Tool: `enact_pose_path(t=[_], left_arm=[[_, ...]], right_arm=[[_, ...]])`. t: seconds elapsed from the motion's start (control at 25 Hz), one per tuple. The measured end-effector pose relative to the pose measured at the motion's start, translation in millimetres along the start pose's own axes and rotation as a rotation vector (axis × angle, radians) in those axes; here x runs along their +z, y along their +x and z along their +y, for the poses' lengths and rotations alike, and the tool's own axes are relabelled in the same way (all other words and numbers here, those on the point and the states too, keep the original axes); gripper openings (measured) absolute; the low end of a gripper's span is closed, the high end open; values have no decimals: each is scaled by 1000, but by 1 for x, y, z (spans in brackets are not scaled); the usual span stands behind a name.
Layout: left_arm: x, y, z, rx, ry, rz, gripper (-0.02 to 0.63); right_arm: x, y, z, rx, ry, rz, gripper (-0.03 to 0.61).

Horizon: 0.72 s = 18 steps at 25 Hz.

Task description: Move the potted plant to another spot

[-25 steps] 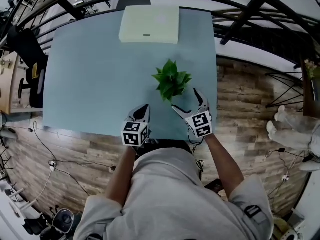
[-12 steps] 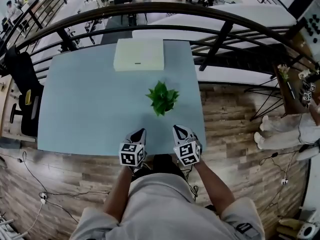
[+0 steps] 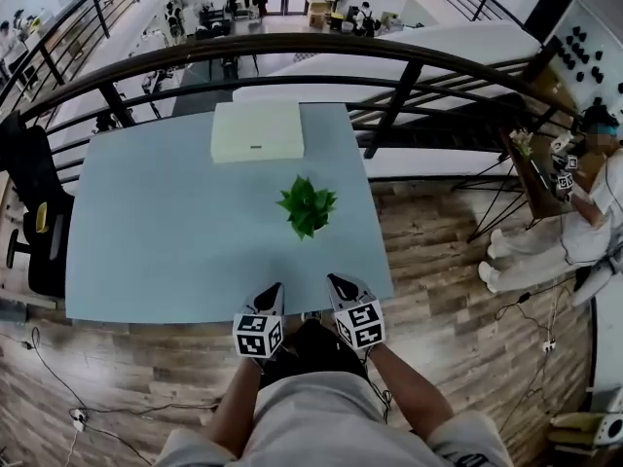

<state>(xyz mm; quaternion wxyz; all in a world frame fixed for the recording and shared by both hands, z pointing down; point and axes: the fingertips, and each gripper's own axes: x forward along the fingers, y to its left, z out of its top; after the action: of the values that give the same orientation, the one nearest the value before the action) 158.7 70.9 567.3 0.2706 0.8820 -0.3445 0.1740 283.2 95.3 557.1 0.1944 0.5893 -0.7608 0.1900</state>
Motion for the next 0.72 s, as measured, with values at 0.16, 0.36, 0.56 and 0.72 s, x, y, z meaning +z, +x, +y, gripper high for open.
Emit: enact_pose_path(t=[0.16,0.36,0.56,0.72], left_arm=[[13,-13,-10,-17,-1,-37,12],[46,-21,-13,15,36,-88,12],[82,-25,-13,38,57,-148,12],[105,-22,-13,55,70,-187,12]], right_arm=[[24,-8,2,-9,-67,-31,3],[57,-3,4,35,-65,-70,3],[101,2,4,62,-98,-154,3],[129,0,-3,52,-145,-220,3]])
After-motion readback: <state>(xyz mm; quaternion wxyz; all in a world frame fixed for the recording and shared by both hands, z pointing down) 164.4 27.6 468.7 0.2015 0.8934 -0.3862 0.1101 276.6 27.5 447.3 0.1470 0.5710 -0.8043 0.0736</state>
